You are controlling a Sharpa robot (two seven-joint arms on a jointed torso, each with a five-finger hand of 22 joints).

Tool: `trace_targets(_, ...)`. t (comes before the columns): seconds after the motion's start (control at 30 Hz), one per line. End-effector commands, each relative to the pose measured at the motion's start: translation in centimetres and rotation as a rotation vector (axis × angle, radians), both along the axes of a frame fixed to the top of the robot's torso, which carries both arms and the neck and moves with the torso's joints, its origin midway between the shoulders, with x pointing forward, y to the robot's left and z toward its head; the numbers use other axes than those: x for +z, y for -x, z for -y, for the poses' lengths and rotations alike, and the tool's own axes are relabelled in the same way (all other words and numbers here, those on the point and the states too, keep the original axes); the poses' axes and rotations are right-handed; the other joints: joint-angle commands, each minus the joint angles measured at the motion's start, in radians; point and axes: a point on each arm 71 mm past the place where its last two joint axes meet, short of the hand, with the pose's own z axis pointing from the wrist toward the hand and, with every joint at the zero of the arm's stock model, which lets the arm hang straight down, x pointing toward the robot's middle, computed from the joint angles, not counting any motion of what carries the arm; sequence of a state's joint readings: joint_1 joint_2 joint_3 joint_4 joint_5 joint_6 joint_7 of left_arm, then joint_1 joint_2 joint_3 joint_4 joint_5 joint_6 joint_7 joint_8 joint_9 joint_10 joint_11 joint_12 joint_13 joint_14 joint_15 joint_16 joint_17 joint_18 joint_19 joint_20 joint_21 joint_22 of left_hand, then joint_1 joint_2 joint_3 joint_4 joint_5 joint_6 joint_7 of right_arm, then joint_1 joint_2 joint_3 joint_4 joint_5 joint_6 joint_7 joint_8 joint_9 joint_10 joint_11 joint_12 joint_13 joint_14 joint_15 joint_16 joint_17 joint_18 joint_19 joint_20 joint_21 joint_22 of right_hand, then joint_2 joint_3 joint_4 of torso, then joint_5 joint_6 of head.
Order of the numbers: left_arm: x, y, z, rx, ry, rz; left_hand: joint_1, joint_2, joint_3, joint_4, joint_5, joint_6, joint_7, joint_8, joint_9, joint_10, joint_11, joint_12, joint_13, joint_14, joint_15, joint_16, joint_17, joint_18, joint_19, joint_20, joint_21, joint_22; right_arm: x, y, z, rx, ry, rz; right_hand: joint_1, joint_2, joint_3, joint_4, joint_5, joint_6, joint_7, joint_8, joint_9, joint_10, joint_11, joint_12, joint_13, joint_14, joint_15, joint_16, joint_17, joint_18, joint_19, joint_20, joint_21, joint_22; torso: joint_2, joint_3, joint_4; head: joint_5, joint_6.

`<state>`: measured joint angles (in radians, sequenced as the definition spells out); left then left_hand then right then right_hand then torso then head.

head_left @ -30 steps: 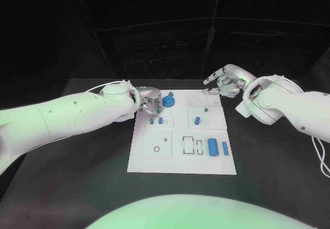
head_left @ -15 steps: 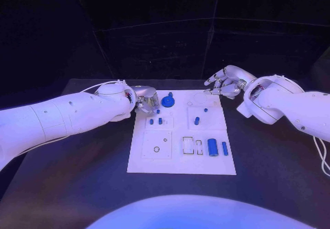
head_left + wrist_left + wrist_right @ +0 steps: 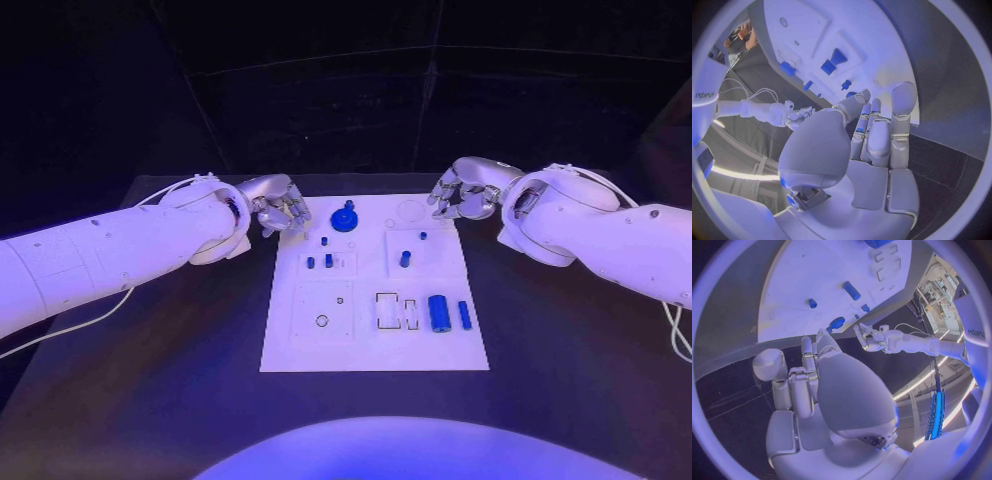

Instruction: Assemble the parts on the task board

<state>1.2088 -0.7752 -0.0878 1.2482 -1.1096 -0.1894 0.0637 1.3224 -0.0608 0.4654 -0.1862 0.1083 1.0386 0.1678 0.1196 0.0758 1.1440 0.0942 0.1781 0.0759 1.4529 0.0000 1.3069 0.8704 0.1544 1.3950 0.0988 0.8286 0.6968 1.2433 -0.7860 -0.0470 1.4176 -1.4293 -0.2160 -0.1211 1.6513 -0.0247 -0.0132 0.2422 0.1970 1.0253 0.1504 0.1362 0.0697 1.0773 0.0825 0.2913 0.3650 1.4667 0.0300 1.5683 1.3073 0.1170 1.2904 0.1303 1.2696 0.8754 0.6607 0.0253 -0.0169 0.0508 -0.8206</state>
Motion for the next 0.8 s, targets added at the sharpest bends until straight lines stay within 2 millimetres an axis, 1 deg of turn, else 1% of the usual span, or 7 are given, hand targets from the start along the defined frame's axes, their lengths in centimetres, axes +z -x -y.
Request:
trace_targets(0.03, 1.5, -0.1, -0.7, 0.062, 0.441, -0.009, -0.003, 0.013, 0.007, 0.004, -0.004, 0.004, 0.004, 0.002, -0.002, -0.002, 0.0, 0.002, -0.002, -0.025, -0.001, -0.036, -0.076, 0.022, -0.03, -0.004, -0.064, -0.064, -0.3, 0.2, -0.3, 0.049, 0.184, 0.087, 0.001, -0.015, 0.011, 0.004, -0.014, 0.003, 0.001, -0.01, -0.002, -0.014, 0.008, -0.03, -0.03, 0.104, 0.003, 0.003, 0.264, 0.001, 0.006, 0.003, -0.005, -0.001, 0.001, -0.001, 0.0004, -0.019, 0.009)
trace_targets(0.07, 1.8, -0.1, -1.1, 0.081, 0.531, -0.023, -0.008, 0.016, 0.009, 0.006, -0.004, 0.0, 0.006, 0.0, -0.004, -0.015, 0.003, -0.003, -0.005, -0.044, 0.002, -0.063, -0.13, 0.026, -0.049, -0.003, -0.097, -0.097, -0.4, 0.2, -0.4, 0.054, 0.199, 0.094, 0.001, -0.018, 0.015, 0.006, -0.018, 0.001, 0.002, -0.014, -0.002, -0.019, 0.011, -0.042, -0.042, 0.104, 0.005, 0.003, 0.264, 0.001, 0.006, 0.005, -0.005, -0.001, 0.0, 0.0, 0.0015, -0.023, 0.01)
trace_targets(0.13, 2.1, 0.0, -1.6, 0.111, 0.669, -0.044, -0.017, 0.019, 0.011, 0.01, -0.003, -0.004, 0.01, 0.0, -0.006, -0.033, 0.008, -0.009, -0.009, -0.076, 0.006, -0.109, -0.215, 0.026, -0.07, -0.001, -0.117, -0.109, -0.7, 0.3, -0.5, 0.061, 0.221, 0.1, 0.001, -0.023, 0.02, 0.008, -0.021, -0.002, 0.003, -0.018, -0.003, -0.024, 0.014, -0.055, -0.056, 0.104, 0.008, 0.003, 0.264, 0.001, 0.006, 0.007, -0.006, -0.002, 0.0, 0.0019, 0.0015, -0.027, 0.013)
trace_targets(0.2, 2.3, 0.0, -1.9, 0.134, 0.799, -0.067, -0.03, 0.023, 0.013, 0.016, -0.003, -0.005, 0.013, 0.001, -0.007, -0.047, 0.012, -0.01, -0.011, -0.126, 0.009, -0.177, -0.335, 0.026, -0.097, 0.002, -0.139, -0.12, -1.1, 0.4, -0.7, 0.069, 0.24, 0.1, 0.002, -0.028, 0.028, 0.011, -0.024, -0.003, 0.004, -0.024, -0.003, -0.028, 0.018, -0.07, -0.076, 0.104, 0.011, 0.003, 0.264, 0.001, 0.005, 0.011, -0.006, -0.003, 0.001, 0.0007, 0.0026, -0.03, 0.016)
trace_targets(0.33, 2.7, 0.4, -1.8, 0.136, 0.965, -0.098, -0.054, 0.03, 0.009, 0.029, -0.003, -0.008, 0.014, 0.003, -0.007, -0.053, 0.014, -0.003, -0.01, -0.175, 0.013, -0.241, -0.443, 0.027, -0.123, 0.007, -0.166, -0.134, -1.7, 0.6, -1.1, 0.085, 0.266, 0.095, 0.004, -0.037, 0.041, 0.014, -0.025, -0.005, 0.005, -0.032, -0.002, -0.033, 0.021, -0.092, -0.107, 0.104, 0.014, 0.003, 0.264, 0.002, 0.004, 0.015, -0.007, -0.006, 0.001, -0.0003, 0.0011, -0.033, 0.017)
trace_targets(0.57, 3.0, 1.0, -0.5, 0.098, 1.067, -0.138, -0.067, 0.034, 0.005, 0.035, -0.001, -0.013, 0.015, 0.003, -0.008, -0.055, 0.015, 0.004, -0.01, -0.189, 0.014, -0.254, -0.458, 0.028, -0.133, 0.009, -0.181, -0.144, -2.6, 0.8, -1.9, 0.109, 0.281, 0.076, 0.006, -0.044, 0.058, 0.015, -0.025, -0.005, 0.008, -0.041, -0.002, -0.034, 0.025, -0.111, -0.138, 0.104, 0.017, 0.003, 0.264, 0.003, 0.003, 0.018, -0.008, -0.008, 0.001, -0.0005, 0.0018, -0.042, 0.018)
trace_targets(0.8, 3.1, 1.4, 0.5, 0.073, 1.093, -0.157, -0.07, 0.036, 0.004, 0.036, -0.001, -0.014, 0.015, 0.004, -0.008, -0.056, 0.015, 0.007, -0.009, -0.192, 0.014, -0.256, -0.461, 0.028, -0.135, 0.01, -0.186, -0.146, -3.5, 0.9, -2.5, 0.129, 0.284, 0.042, 0.018, -0.045, 0.086, 0.01, -0.026, 0.0, 0.009, -0.047, -0.001, -0.024, 0.026, -0.124, -0.167, 0.104, 0.018, 0.003, 0.264, 0.003, 0.003, 0.02, -0.008, -0.009, 0.001, 0.0005, 0.0016, -0.042, 0.014)
